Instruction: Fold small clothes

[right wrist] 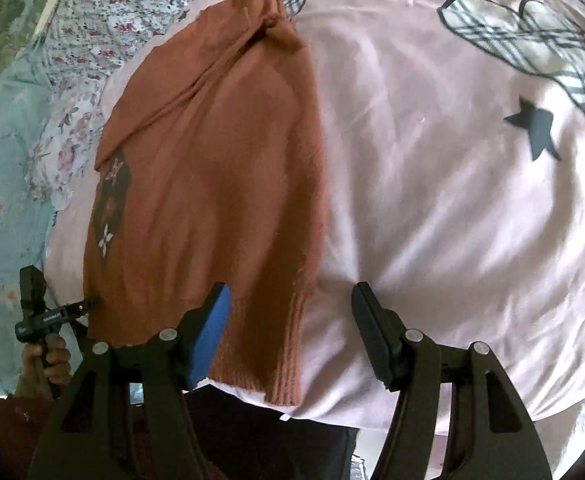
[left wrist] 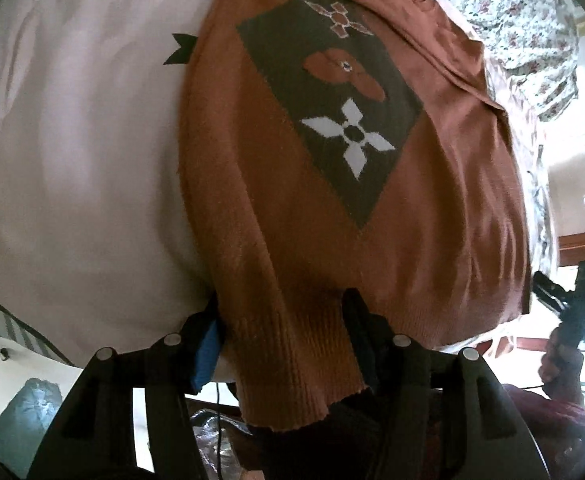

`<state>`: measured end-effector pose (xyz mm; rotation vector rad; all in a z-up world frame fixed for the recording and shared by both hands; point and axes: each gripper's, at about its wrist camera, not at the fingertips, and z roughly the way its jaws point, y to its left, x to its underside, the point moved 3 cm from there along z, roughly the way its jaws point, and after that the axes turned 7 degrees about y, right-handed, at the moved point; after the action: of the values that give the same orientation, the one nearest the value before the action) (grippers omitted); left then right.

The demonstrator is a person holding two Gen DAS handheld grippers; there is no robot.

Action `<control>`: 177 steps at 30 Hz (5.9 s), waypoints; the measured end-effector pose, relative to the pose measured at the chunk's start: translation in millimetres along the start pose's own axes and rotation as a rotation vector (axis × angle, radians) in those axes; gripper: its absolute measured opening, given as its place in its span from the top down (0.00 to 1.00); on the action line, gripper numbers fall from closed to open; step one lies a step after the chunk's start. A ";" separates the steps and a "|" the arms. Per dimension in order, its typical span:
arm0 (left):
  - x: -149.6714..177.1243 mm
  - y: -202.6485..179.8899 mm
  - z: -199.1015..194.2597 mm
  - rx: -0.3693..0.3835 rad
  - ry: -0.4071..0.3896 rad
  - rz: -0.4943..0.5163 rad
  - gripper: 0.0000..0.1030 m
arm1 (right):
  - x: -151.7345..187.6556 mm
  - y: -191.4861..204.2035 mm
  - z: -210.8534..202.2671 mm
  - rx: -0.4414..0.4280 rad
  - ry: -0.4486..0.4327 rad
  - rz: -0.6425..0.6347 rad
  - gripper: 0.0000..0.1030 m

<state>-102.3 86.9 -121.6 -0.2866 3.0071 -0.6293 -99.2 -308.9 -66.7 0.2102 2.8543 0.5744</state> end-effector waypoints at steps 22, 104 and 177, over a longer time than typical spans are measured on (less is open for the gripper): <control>12.8 -11.0 -55.9 0.068 -0.267 -0.019 0.95 | -10.7 3.3 -14.4 -0.274 -0.014 -0.038 0.94; -418.7 18.2 -32.7 0.049 -0.338 0.008 0.82 | -421.2 96.2 81.8 0.130 -0.293 -0.121 0.87; -279.3 -209.0 28.8 -0.058 -0.353 0.325 0.88 | -350.7 174.5 127.4 -0.312 0.109 -0.149 0.33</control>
<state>209.9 -58.7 -59.2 0.0837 2.6490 -0.4113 287.1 -167.1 -46.3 -0.0876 2.7981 1.0124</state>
